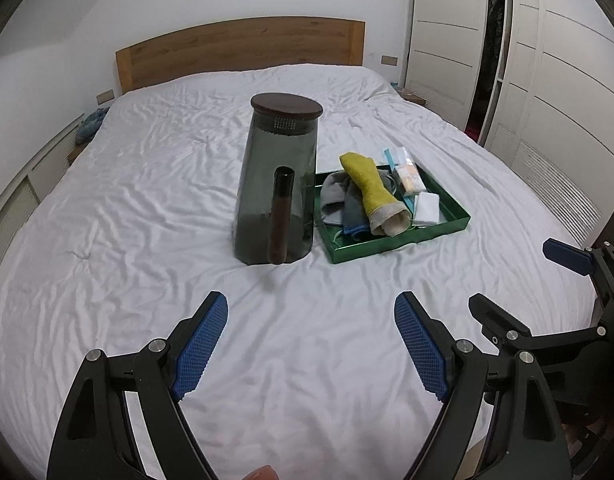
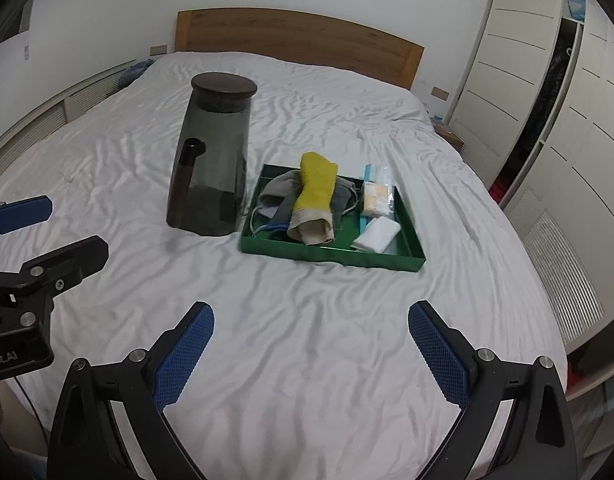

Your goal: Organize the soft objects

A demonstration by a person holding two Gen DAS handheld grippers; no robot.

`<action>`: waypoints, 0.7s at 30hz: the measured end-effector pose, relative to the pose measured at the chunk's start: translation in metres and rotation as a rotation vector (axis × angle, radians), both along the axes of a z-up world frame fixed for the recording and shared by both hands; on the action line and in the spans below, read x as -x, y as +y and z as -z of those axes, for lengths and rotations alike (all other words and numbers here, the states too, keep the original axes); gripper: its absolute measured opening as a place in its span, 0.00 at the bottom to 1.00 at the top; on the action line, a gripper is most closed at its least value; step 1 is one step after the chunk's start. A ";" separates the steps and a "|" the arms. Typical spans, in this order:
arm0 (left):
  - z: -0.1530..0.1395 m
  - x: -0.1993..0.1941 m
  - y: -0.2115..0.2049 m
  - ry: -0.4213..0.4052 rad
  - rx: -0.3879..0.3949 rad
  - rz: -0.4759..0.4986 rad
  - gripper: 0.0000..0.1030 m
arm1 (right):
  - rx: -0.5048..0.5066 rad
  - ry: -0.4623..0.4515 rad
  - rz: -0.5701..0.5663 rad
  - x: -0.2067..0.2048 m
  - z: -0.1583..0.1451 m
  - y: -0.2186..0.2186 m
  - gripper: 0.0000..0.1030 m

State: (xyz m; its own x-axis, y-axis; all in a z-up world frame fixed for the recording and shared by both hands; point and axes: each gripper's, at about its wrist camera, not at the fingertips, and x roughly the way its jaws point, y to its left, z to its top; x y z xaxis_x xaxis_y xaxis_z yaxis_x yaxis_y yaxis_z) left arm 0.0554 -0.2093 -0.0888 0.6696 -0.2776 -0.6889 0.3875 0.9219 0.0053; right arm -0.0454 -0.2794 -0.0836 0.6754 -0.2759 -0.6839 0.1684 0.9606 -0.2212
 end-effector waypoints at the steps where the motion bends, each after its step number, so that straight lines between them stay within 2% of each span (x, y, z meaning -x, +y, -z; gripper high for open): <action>1: 0.002 0.000 0.001 0.004 0.001 -0.001 0.79 | 0.000 0.001 0.000 -0.001 0.001 0.000 0.97; 21: 0.011 -0.004 0.003 0.035 -0.008 0.003 0.79 | -0.030 0.024 -0.014 -0.010 0.009 0.002 0.97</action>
State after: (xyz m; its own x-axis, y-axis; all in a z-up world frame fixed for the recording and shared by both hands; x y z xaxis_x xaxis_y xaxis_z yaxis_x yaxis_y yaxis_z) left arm 0.0590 -0.2064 -0.1002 0.6438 -0.2743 -0.7143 0.3907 0.9205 -0.0014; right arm -0.0351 -0.2773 -0.0930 0.6625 -0.2461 -0.7075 0.1503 0.9689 -0.1964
